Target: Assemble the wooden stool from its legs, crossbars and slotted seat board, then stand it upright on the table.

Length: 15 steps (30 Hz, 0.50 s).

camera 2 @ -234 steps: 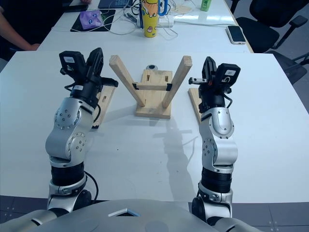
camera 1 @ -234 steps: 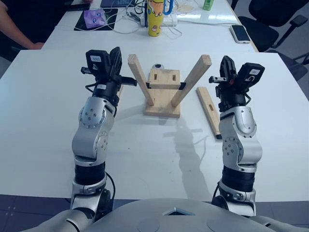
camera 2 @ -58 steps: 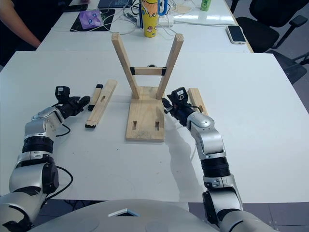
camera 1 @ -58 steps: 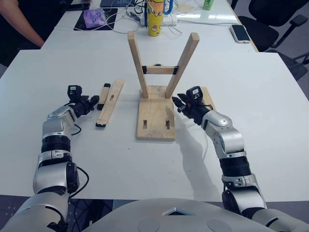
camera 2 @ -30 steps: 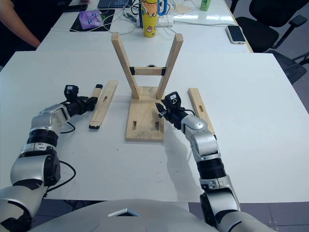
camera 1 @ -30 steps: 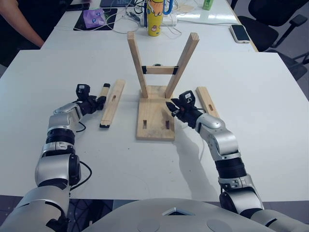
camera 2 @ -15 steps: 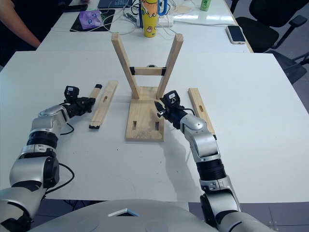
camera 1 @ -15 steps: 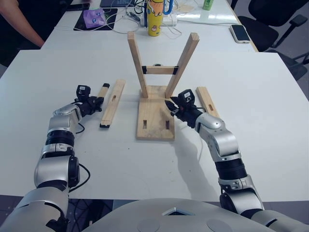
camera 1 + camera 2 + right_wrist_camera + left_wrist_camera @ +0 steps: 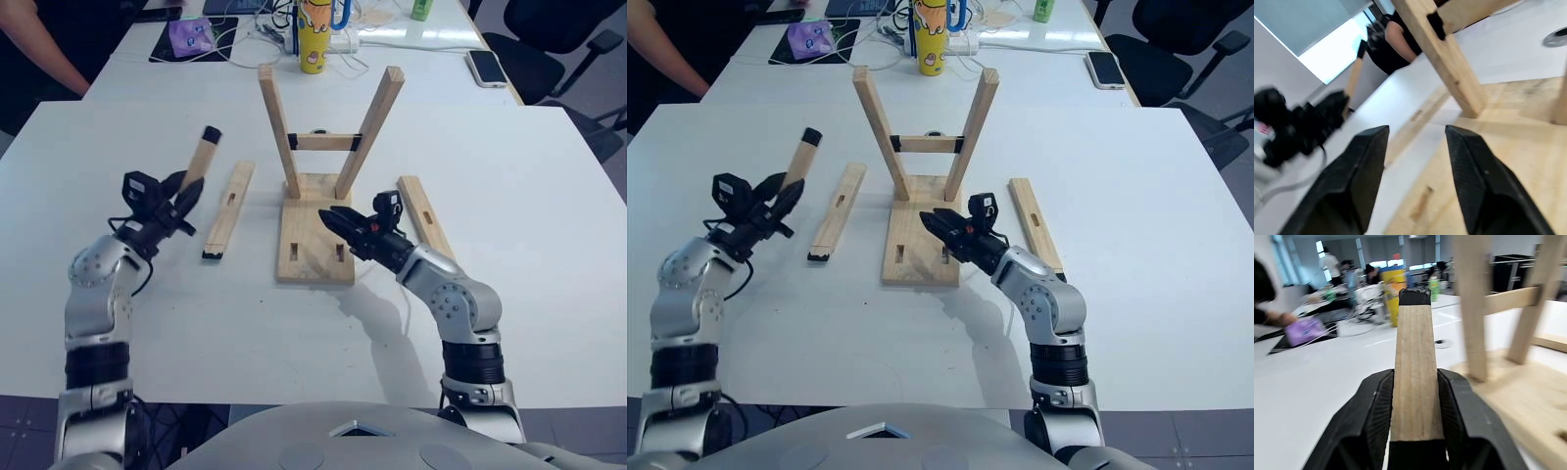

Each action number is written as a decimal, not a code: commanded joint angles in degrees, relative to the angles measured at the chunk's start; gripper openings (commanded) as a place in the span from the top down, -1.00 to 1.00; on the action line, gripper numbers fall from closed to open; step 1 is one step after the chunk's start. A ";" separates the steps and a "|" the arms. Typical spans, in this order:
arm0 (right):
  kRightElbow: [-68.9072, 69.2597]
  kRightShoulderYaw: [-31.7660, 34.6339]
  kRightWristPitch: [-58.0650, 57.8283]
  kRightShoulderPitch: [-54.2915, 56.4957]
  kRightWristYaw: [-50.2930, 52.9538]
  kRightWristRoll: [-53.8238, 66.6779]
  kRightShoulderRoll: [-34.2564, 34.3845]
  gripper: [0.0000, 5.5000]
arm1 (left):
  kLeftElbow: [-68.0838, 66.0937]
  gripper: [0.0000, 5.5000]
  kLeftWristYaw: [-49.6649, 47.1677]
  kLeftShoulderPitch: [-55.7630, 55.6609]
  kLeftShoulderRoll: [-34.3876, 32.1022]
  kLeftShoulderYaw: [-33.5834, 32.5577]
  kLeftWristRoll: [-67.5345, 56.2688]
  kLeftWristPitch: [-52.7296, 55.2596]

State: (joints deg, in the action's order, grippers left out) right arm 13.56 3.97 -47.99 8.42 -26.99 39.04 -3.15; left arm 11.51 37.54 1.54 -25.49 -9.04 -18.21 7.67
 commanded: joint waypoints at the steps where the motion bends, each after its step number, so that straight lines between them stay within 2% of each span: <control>1: -0.42 6.71 -6.82 2.36 6.94 10.23 4.35 0.00 | 14.65 0.52 0.71 5.11 0.00 7.58 3.01 -2.02; 5: -0.99 10.84 -10.56 4.82 12.89 21.81 9.04 -0.06 | 15.67 0.52 -1.19 3.43 1.94 13.81 6.16 -1.18; 10: -1.09 13.06 -11.47 5.62 18.90 32.54 10.08 -0.06 | 14.97 0.52 -3.72 2.07 4.18 16.24 7.13 -0.54; 15: -1.19 12.00 -9.11 5.29 20.64 31.17 6.73 -0.06 | 14.56 0.52 -5.27 1.04 4.98 14.29 5.28 0.38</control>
State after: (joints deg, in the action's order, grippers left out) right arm 12.73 16.39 -58.30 13.39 -7.16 70.81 4.75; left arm 26.74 32.93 3.85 -20.63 6.52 -11.91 7.26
